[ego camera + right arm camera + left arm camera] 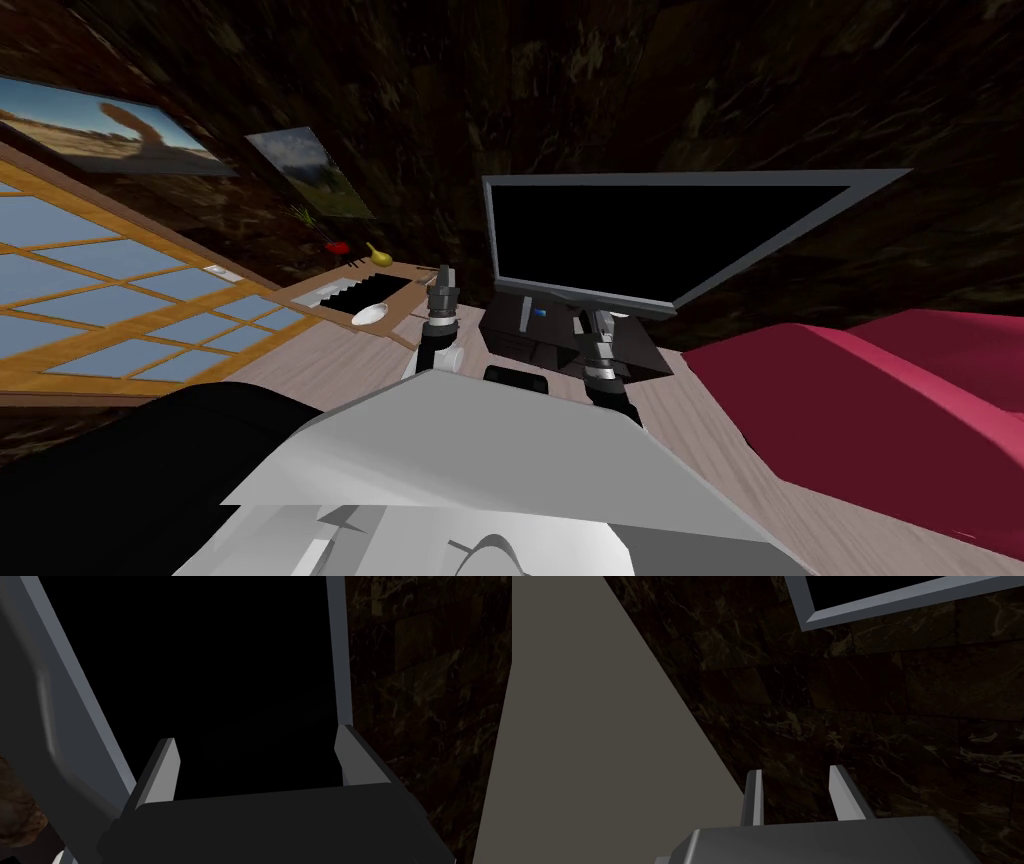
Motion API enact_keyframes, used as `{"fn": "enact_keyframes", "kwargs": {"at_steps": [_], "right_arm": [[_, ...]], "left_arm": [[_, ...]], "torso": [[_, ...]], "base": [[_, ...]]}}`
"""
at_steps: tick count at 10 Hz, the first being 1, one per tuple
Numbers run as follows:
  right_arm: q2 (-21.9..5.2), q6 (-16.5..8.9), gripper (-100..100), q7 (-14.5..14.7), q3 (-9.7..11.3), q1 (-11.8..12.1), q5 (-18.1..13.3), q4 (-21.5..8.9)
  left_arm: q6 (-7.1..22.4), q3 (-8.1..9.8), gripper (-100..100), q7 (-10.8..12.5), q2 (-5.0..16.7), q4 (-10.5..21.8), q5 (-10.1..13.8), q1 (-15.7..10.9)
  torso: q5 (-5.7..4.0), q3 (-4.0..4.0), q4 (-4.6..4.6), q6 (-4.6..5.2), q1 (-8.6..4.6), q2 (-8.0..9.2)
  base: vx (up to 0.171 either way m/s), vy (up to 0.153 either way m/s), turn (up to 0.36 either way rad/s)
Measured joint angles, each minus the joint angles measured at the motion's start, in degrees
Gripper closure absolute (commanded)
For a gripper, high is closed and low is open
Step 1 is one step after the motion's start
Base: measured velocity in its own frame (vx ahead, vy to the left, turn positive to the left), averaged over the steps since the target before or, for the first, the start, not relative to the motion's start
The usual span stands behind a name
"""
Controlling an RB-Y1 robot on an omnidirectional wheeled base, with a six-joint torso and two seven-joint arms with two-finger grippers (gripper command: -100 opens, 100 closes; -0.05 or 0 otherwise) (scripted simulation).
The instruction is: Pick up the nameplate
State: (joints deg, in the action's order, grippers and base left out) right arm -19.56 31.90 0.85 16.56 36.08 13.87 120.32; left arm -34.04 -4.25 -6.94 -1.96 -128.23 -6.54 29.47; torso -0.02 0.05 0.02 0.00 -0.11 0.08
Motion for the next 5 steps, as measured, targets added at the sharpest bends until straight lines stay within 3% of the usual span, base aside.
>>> {"fn": "enact_keyframes", "kwargs": {"at_steps": [2, 3, 5], "right_arm": [[-1.5, 0.6, -100, 1.0, 3.3, 0.1, 0.8, -2.9], [-3.1, 0.8, -100, 1.5, 5.4, 0.9, 1.9, -4.2], [-6.1, -0.4, -100, 1.7, 7.4, 1.3, 3.9, -5.0]], "left_arm": [[0.0, 0.0, 0, 0.0, 0.0, 0.0, 0.0, 0.0], [0.0, 0.0, 0, 0.0, 0.0, 0.0, 0.0, 0.0], [0.0, 0.0, 0, 0.0, 0.0, 0.0, 0.0, 0.0]], "torso": [[0.0, -0.02, -0.01, -0.01, 0.02, -0.04], [0.0, -0.01, 0.0, -0.01, -0.01, -0.01], [0.0, -0.02, 0.0, 0.0, -0.01, -0.03]], "base": [[-0.024, -0.016, 0.372], [-0.022, -0.025, 0.122], [-0.019, -0.014, 0.213]]}}
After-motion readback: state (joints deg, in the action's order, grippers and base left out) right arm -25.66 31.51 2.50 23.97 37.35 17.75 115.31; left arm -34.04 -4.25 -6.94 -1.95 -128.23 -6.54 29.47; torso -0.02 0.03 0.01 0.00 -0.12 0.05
